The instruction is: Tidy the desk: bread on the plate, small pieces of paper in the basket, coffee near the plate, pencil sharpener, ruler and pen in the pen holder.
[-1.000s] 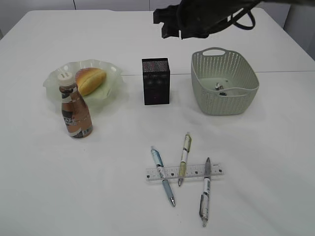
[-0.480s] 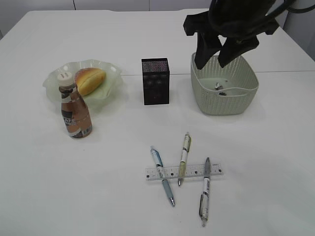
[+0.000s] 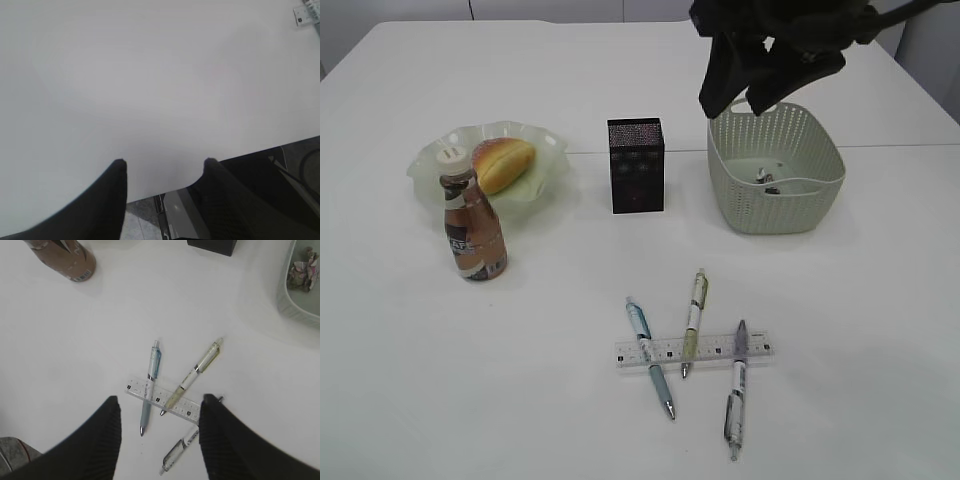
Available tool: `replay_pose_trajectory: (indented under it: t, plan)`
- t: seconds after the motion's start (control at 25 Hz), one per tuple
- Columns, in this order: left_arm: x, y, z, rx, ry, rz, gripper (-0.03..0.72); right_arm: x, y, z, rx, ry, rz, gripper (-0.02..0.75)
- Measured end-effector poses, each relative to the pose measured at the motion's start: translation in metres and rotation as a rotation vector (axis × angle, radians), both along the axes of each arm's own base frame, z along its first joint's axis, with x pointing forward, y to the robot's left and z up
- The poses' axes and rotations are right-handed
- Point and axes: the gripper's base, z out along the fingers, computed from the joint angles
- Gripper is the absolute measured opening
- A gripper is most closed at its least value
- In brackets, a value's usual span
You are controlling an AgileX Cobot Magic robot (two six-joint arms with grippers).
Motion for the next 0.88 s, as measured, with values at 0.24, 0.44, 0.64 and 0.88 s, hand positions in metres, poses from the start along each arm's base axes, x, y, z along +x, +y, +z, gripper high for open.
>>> replay_pose_trajectory:
  t: [0.24,0.44,0.64,0.88]
  plan:
    - [-0.001,-0.004,0.0,-0.032,0.008,-0.027,0.353,-0.009,-0.004,0.014,0.006,-0.031,0.001,0.402]
    - [-0.001,-0.004,0.0,-0.033,0.008,-0.029,0.353,-0.02,-0.009,0.012,-0.003,-0.019,0.0,0.403]
    - [-0.001,-0.004,0.0,-0.032,0.008,-0.031,0.353,-0.026,-0.011,-0.016,-0.045,0.068,0.016,0.402]
    - [-0.001,-0.003,0.0,-0.021,0.003,-0.053,0.353,-0.03,-0.014,-0.037,-0.099,0.119,0.062,0.402]
